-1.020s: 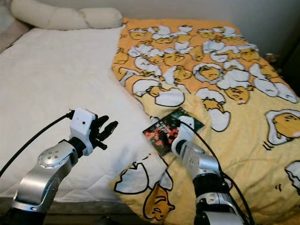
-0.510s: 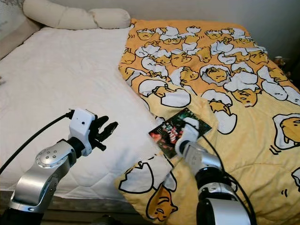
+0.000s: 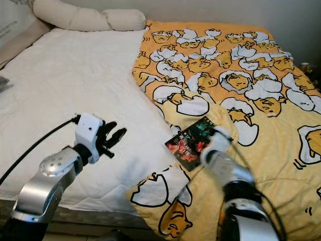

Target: Clean up the room

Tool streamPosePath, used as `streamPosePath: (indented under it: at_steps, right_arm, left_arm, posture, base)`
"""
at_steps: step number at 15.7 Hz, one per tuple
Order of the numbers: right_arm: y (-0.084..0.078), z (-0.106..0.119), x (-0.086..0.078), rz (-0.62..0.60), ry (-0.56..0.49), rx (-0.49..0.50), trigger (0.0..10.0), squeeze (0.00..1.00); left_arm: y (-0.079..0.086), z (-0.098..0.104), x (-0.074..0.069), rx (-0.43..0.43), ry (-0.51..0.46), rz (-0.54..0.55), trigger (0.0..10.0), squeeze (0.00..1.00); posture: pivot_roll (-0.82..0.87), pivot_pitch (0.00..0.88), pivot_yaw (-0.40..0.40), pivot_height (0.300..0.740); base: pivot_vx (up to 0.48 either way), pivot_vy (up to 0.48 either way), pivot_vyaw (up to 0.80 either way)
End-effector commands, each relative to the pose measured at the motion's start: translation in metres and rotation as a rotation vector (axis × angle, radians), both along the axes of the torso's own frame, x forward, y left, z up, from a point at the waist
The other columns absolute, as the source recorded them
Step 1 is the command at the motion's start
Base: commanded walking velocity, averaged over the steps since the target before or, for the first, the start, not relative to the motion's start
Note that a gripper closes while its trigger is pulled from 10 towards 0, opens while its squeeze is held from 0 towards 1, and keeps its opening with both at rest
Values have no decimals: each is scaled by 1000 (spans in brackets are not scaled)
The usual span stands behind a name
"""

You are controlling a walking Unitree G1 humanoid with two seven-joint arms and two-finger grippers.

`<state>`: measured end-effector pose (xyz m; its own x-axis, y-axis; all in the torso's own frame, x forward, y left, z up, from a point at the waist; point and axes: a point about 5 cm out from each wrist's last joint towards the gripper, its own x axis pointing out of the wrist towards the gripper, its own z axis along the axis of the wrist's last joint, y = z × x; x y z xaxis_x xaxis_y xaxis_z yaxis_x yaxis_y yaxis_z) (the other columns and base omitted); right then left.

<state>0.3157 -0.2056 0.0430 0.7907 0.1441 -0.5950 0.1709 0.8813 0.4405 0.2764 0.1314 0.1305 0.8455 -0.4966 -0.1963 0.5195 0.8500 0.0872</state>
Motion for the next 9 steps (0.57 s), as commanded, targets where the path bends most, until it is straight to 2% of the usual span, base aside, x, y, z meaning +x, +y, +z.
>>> streamPosePath:
  at_steps: [1,3,4,7,8,9]
  right_arm:
    - [-12,4,-4,-17,12,2,10000,0]
    - [-22,12,-8,-7,30,22,10000,0]
    - [-26,11,-12,8,66,75,10000,0]
    - [-23,9,-15,32,90,143,10000,0]
    - [-17,10,-19,81,95,243,10000,0]
    - [-12,11,-22,129,96,295,10000,0]
  left_arm:
    - [-3,0,1,5,-1,-23,10000,0]
    - [-9,-2,-3,-8,32,-74,10000,0]
    - [-14,-6,-9,-1,60,-131,10000,0]
    - [-20,-9,-12,7,78,-173,10000,0]
    - [-23,-10,-13,16,82,-192,10000,0]
    - [-25,-11,-13,19,85,-200,10000,0]
  posture:
    - [56,0,7,740]
    - [52,0,-10,740]
    - [49,0,-15,740]
    - [44,0,-20,740]
    - [44,0,-28,740]
    - [46,0,-34,740]
  base:
    - [0,0,0]
    - [0,0,0]
    - [0,0,0]
    - [0,0,0]
    - [0,0,0]
    - [0,0,0]
